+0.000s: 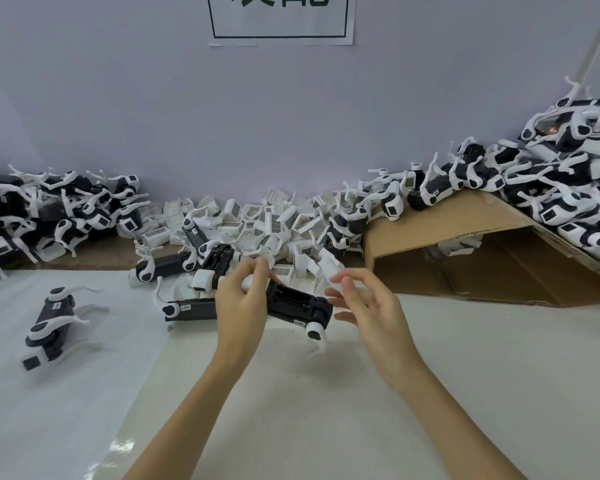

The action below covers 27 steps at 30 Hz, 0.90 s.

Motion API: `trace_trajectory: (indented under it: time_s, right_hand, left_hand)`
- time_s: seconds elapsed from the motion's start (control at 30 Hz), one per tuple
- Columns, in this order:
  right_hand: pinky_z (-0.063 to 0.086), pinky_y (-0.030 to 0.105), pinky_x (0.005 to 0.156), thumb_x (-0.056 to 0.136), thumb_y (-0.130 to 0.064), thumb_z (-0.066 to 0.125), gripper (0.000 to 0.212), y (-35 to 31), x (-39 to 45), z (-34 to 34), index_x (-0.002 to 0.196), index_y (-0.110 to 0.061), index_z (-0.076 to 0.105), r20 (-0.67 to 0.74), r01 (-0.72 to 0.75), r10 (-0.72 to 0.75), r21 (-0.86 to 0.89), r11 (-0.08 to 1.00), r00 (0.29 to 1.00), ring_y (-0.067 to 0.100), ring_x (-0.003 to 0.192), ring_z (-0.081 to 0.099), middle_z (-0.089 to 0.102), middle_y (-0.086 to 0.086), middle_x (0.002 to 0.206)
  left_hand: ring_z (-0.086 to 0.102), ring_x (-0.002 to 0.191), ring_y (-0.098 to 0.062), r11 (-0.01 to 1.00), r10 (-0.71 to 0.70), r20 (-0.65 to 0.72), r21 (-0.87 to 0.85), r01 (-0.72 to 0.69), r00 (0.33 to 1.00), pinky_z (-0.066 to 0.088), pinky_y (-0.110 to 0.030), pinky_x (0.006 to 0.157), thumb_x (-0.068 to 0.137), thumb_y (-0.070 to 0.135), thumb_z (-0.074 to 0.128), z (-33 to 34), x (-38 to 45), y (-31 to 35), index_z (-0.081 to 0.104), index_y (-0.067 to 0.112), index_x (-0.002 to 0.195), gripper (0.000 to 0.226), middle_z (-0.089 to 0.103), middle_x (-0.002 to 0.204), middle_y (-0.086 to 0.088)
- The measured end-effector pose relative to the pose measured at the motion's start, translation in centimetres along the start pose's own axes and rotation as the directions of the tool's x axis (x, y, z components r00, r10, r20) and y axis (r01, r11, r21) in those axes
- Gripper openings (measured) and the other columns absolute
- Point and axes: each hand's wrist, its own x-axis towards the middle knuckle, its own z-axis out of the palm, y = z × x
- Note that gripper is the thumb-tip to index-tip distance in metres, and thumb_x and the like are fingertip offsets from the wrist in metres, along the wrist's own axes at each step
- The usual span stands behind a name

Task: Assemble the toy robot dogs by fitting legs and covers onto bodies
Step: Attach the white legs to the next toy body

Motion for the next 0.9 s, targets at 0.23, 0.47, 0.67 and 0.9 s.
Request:
trace_trajectory:
  time_s: [0.23,0.47,0.67,0.9]
  right_hand:
    - [0.052,0.021,0.097,0.109,-0.028,0.055,0.036,0.4,-0.5,0.7,0.14,-0.046,0.057,0.135,0.284,-0.253,-0.328,0.901,0.958,0.009,0.116,0.067,0.069,-0.015,0.128]
    - [0.034,0.013,0.112,0.107,-0.03,0.06,0.042,0.9,-1.0,0.9,0.148,-0.04,0.054,0.297,0.385,-0.268,-0.477,0.79,0.917,0.001,0.14,0.046,0.056,-0.028,0.144]
    - [0.032,0.028,0.12,0.101,-0.027,0.064,0.054,0.9,-1.4,1.6,0.153,-0.026,0.05,0.325,0.496,-0.379,-0.635,0.592,0.867,0.009,0.144,0.041,0.046,-0.014,0.155]
    - [0.05,0.036,0.101,0.085,-0.019,0.088,0.056,1.1,-1.3,1.9,0.134,-0.021,0.062,0.241,0.447,-0.459,-0.79,0.419,0.855,0.017,0.121,0.062,0.067,-0.009,0.127]
  left_hand:
    - [0.045,0.066,-0.022,0.994,-0.058,-0.01,-0.092,0.057,0.998,0.037,-0.01,0.055,0.112,0.049,0.042,0.4,-0.4,-0.1,0.07,0.009,0.079,0.059,0.053,0.074,-0.037]
    - [0.061,0.069,-0.009,0.997,-0.054,-0.066,-0.051,0.051,0.996,0.044,-0.012,0.066,0.112,0.051,0.029,1.1,-1.1,-0.2,0.073,0.018,0.08,0.063,0.068,0.073,-0.004]
    - [0.065,0.085,-0.007,0.994,-0.104,-0.082,-0.034,0.101,0.991,0.045,-0.022,0.084,0.117,0.047,0.028,1.7,-1.5,0.1,0.073,0.018,0.085,0.062,0.069,0.081,0.008]
    - [0.074,0.086,-0.017,0.947,-0.298,0.235,-0.048,0.318,0.925,0.057,-0.057,0.093,0.106,0.071,0.039,1.5,-1.2,1.0,0.071,0.017,0.099,0.063,0.078,0.091,-0.005]
